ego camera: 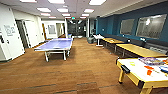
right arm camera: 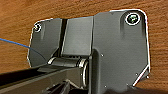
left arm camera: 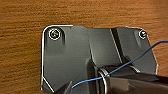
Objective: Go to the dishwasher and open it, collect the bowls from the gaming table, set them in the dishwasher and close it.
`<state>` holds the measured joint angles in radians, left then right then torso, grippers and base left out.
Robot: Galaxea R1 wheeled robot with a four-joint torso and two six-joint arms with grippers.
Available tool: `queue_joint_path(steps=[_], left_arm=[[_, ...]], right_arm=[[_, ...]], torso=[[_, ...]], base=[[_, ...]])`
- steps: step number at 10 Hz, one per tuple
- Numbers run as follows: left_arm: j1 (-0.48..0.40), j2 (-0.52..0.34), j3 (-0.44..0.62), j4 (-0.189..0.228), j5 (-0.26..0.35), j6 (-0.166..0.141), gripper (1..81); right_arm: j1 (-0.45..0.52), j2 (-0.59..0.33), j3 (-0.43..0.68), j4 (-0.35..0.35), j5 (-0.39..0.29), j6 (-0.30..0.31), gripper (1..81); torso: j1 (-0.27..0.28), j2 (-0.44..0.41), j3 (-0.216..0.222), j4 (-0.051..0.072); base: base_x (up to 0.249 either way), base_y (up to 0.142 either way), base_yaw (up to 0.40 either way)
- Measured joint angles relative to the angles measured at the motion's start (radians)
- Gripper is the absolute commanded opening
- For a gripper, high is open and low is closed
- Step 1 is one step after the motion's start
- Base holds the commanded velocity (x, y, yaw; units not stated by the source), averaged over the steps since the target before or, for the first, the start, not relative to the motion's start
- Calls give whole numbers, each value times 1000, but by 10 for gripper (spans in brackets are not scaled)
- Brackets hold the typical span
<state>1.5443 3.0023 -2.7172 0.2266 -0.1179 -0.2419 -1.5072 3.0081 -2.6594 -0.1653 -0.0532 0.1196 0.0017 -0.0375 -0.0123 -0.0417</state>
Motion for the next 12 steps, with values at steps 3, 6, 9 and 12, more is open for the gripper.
queue_joint_path(steps=[3,6,9,12], left_arm=[[3,0,0,0,5,-1,811],[8,0,0,0,6,0,811],[8,0,0,0,6,-1,811],[8,0,0,0,6,0,811]], right_arm=[[0,3,0,0,1,0,811],[-6,3,0,0,-2,0,811],[-5,3,0,0,-2,0,811],[-5,3,0,0,-3,0,811]], torso=[[0,0,0,0],[-2,0,0,0],[-2,0,0,0],[-2,0,0,0]], base=[[0,0,0],[0,0,0],[0,0,0],[0,0,-330]])
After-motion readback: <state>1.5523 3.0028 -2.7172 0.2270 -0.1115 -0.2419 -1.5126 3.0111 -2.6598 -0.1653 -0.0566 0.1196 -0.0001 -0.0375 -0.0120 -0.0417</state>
